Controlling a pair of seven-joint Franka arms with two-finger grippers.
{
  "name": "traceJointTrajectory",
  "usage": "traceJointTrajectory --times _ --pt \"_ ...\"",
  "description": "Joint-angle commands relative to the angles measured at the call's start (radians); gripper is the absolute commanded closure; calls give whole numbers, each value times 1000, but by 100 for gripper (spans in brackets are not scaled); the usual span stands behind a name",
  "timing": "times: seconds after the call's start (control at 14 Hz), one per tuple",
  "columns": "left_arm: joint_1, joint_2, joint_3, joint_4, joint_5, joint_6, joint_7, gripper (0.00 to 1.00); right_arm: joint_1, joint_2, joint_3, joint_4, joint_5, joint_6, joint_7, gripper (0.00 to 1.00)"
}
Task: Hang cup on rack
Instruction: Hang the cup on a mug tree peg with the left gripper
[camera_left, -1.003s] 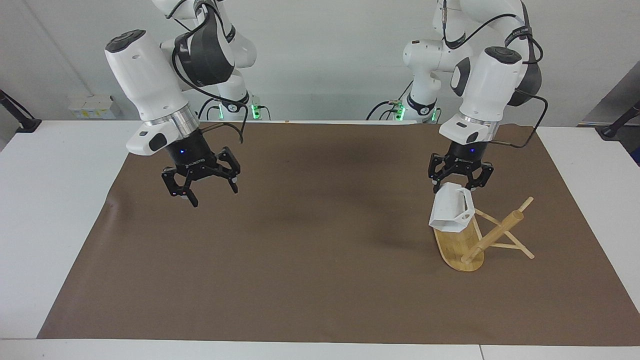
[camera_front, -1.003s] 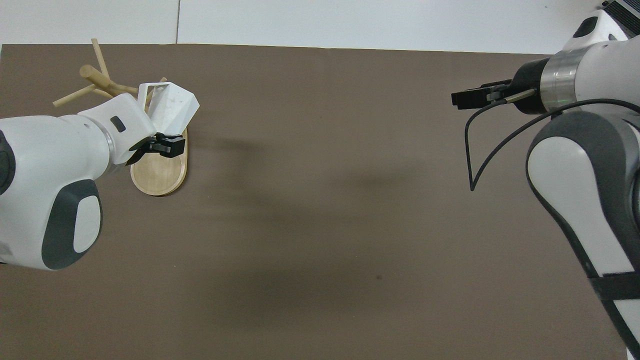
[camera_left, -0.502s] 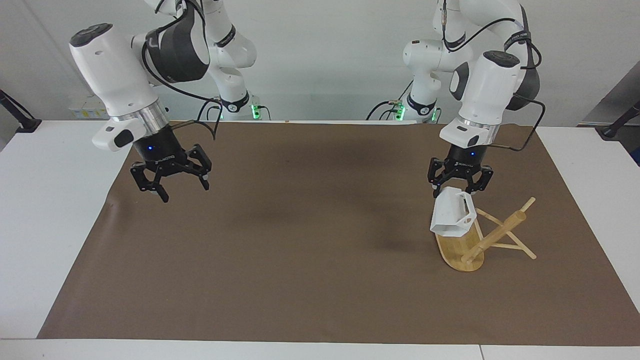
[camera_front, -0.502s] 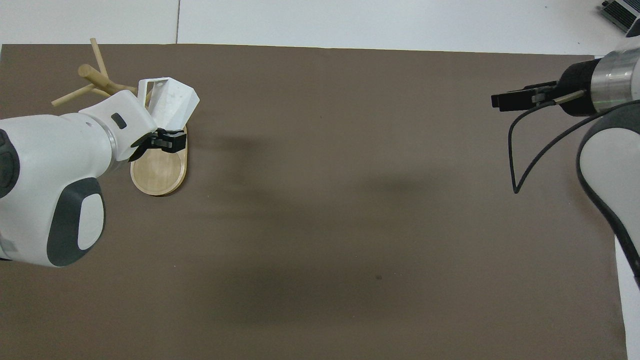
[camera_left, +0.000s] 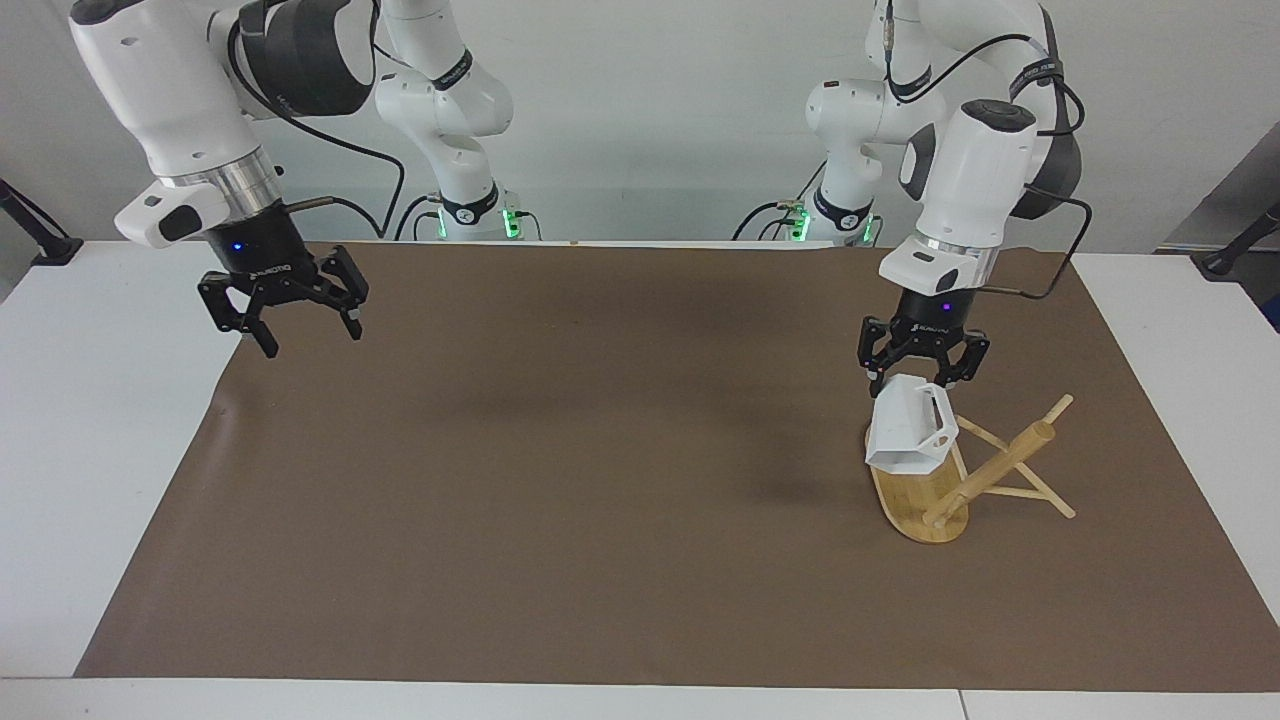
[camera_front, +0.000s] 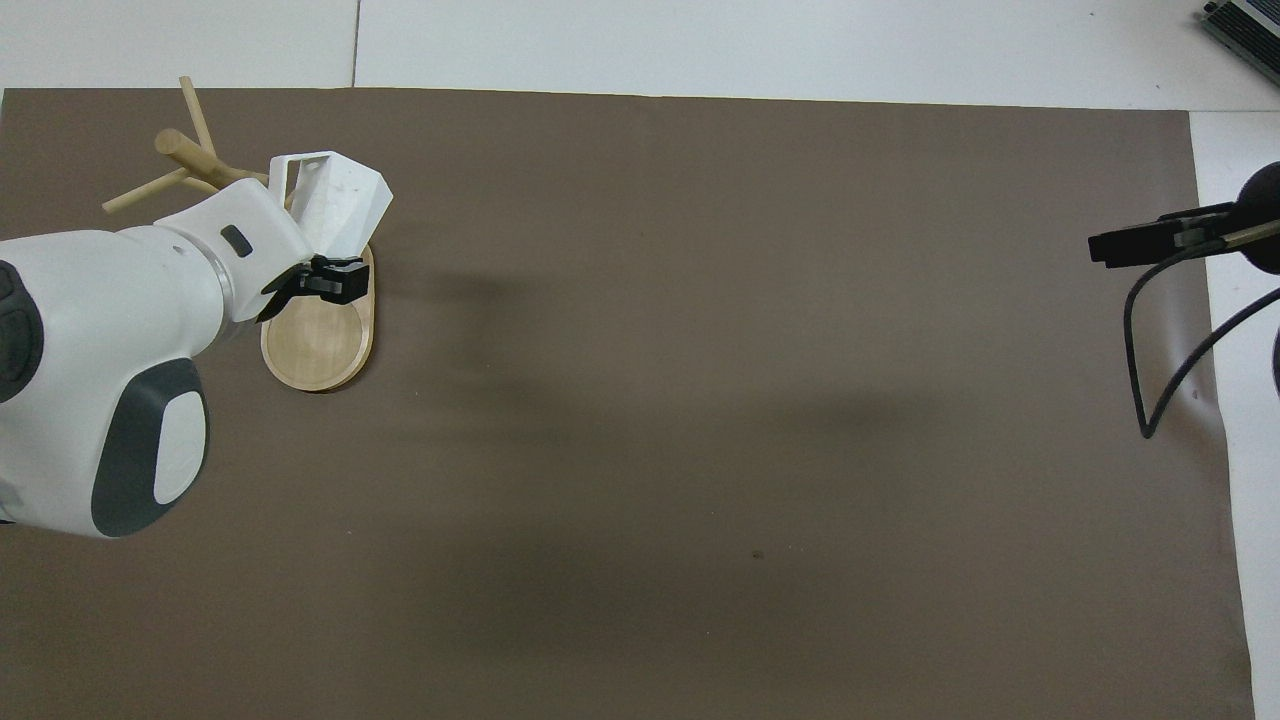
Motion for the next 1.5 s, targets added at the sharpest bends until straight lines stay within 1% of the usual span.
traceJointTrajectory --times 0.0,0.14,0.43,0.57,0.72,0.93,1.43 --pt "-4 -34 2 -7 29 -36 -40 100 -4 -24 5 -20 -37 -56 60 0" --pt "-1 -33 2 -7 30 -34 -60 100 -4 -26 2 -20 -37 -75 93 0" --pt "5 -13 2 -6 32 -19 -89 100 -4 -27 -11 -20 -40 -88 94 0" --pt "7 7 4 -4 64 -1 -94 100 -4 -27 -14 -21 -64 -88 97 0" --pt "22 19 7 -4 68 27 -98 100 -4 -27 -12 -21 -85 -96 107 0" --pt "37 33 9 -4 76 49 -98 100 -4 -33 -9 -20 -85 -136 183 0" --pt "62 47 9 -4 82 62 -100 100 -5 -32 -12 -20 -85 -122 188 0"
